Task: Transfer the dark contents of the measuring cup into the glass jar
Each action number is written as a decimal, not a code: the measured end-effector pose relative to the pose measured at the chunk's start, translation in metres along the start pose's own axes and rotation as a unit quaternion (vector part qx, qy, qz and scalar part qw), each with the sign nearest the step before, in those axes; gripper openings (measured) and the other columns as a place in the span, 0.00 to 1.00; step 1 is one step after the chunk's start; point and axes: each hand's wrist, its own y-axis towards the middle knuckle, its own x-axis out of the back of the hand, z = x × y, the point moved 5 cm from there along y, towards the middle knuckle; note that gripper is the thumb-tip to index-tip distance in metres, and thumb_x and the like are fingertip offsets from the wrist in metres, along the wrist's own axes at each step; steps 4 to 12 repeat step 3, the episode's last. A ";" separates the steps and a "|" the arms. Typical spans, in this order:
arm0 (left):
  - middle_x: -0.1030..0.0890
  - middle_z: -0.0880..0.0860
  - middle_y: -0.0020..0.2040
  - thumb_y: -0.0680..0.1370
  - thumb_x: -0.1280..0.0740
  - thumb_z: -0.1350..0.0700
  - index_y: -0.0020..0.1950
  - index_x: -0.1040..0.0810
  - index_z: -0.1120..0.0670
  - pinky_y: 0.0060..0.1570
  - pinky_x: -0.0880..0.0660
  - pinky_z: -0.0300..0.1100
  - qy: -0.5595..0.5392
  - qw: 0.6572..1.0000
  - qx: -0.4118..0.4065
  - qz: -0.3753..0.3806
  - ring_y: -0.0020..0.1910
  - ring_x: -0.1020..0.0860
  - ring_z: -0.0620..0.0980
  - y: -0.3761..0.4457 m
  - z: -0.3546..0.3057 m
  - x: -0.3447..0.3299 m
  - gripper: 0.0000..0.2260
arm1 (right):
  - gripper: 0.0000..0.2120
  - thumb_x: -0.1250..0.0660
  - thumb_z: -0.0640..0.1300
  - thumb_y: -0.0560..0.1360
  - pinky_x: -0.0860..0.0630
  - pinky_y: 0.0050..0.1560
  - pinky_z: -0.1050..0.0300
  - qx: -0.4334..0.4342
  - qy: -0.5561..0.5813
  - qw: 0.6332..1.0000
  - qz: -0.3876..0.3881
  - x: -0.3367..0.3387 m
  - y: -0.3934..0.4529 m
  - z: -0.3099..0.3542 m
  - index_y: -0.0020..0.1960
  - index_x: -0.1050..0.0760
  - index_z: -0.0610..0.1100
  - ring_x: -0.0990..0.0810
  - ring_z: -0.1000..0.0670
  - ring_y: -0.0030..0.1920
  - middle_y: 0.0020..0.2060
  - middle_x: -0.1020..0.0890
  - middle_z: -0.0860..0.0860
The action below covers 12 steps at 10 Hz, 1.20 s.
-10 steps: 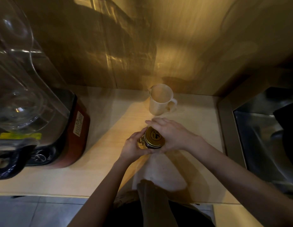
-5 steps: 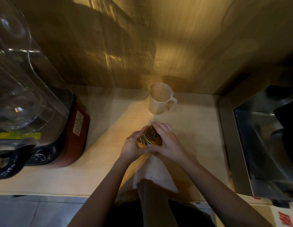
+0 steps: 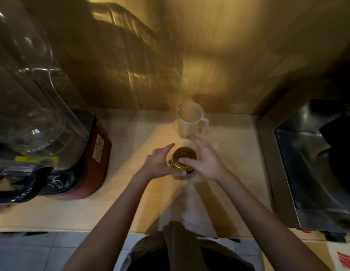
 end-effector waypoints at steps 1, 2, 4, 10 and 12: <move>0.31 0.55 0.70 0.63 0.31 0.36 0.70 0.36 0.51 0.64 0.34 0.46 -0.058 0.998 -0.023 0.017 0.67 0.32 0.52 -0.004 -0.031 0.047 0.40 | 0.25 0.29 0.43 0.72 0.30 0.54 0.63 -0.020 0.079 0.995 -0.054 0.049 -0.005 0.024 0.66 0.31 0.43 0.26 0.52 0.59 0.60 0.24 0.47; 0.24 0.55 0.62 0.74 0.37 0.44 0.66 0.30 0.54 0.56 0.31 0.42 -0.071 0.995 -0.060 -0.019 0.60 0.27 0.51 -0.014 -0.075 0.109 0.24 | 0.14 0.32 0.40 0.74 0.26 0.41 0.75 0.005 0.150 0.980 -0.134 0.106 -0.017 0.066 0.59 0.25 0.42 0.22 0.65 0.44 0.47 0.20 0.55; 0.21 0.53 0.53 0.75 0.38 0.46 0.59 0.24 0.53 0.55 0.28 0.44 -0.048 0.978 -0.138 -0.147 0.55 0.23 0.51 -0.030 -0.119 0.168 0.17 | 0.06 0.34 0.39 0.76 0.21 0.46 0.64 0.123 0.276 0.919 -0.253 0.174 -0.052 0.119 0.50 0.20 0.45 0.17 0.55 0.43 0.39 0.15 0.53; 0.21 0.53 0.53 0.75 0.38 0.46 0.59 0.24 0.53 0.55 0.28 0.44 -0.048 0.978 -0.138 -0.147 0.55 0.23 0.51 -0.030 -0.119 0.168 0.17 | 0.06 0.34 0.39 0.76 0.21 0.46 0.64 0.123 0.276 0.919 -0.253 0.174 -0.052 0.119 0.50 0.20 0.45 0.17 0.55 0.43 0.39 0.15 0.53; 0.21 0.53 0.53 0.75 0.38 0.46 0.59 0.24 0.53 0.55 0.28 0.44 -0.048 0.978 -0.138 -0.147 0.55 0.23 0.51 -0.030 -0.119 0.168 0.17 | 0.06 0.34 0.39 0.76 0.21 0.46 0.64 0.123 0.276 0.919 -0.253 0.174 -0.052 0.119 0.50 0.20 0.45 0.17 0.55 0.43 0.39 0.15 0.53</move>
